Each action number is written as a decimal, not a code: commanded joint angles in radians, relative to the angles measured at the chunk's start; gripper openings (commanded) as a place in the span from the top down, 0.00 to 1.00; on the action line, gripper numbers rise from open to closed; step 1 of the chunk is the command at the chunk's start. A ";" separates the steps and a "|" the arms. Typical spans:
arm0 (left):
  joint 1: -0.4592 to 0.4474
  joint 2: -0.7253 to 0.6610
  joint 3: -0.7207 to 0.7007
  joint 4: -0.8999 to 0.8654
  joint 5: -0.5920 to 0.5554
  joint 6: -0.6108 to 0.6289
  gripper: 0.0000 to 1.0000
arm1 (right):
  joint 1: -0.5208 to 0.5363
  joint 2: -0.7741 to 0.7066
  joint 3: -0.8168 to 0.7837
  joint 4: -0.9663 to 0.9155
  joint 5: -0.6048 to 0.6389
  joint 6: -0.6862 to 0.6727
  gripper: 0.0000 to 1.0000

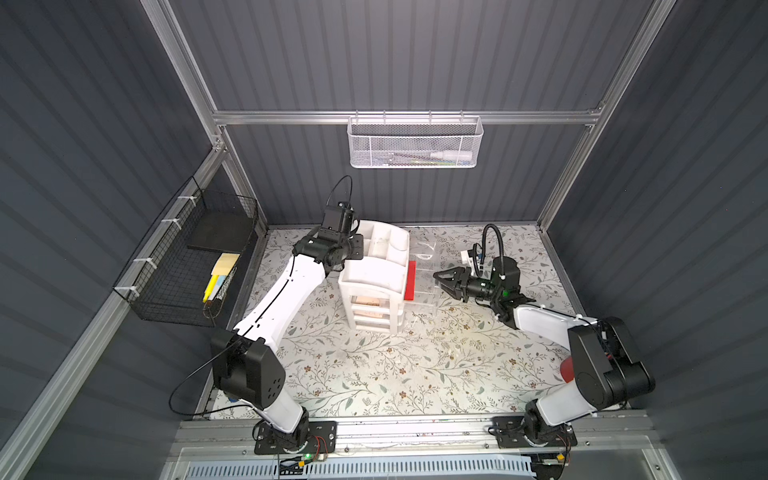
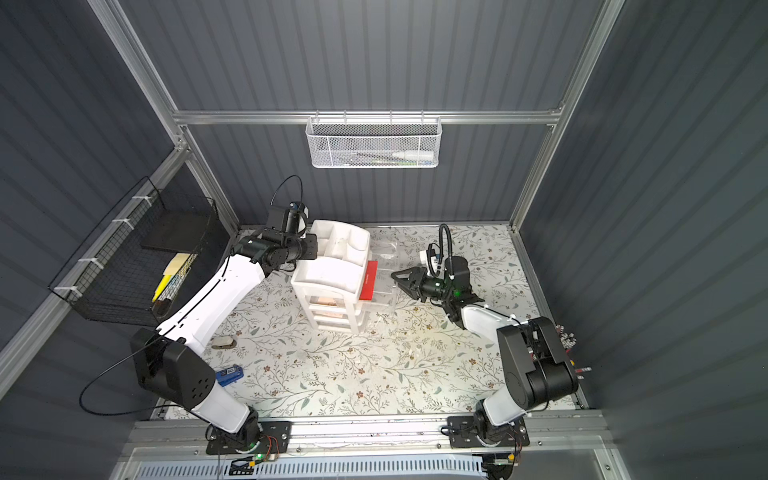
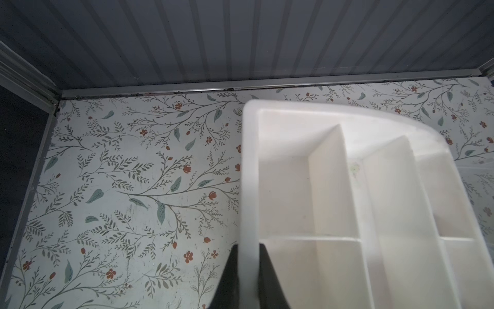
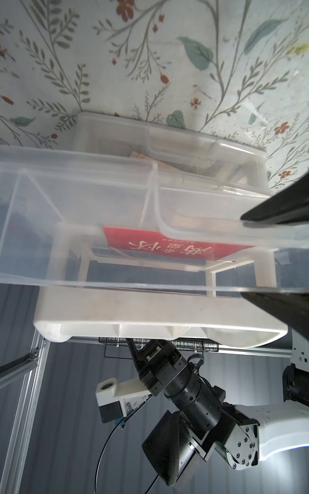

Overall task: Take the postcards out of the drawer
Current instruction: Open the drawer in the storage box.

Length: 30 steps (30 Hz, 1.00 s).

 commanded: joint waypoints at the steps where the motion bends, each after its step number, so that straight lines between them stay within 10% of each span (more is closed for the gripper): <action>1: 0.008 -0.013 -0.044 -0.096 -0.114 -0.041 1.00 | -0.012 -0.046 -0.017 0.017 0.009 -0.044 0.63; 30: 0.008 -0.040 -0.095 -0.016 -0.075 -0.036 0.93 | -0.013 -0.080 0.103 -0.317 0.067 -0.196 0.49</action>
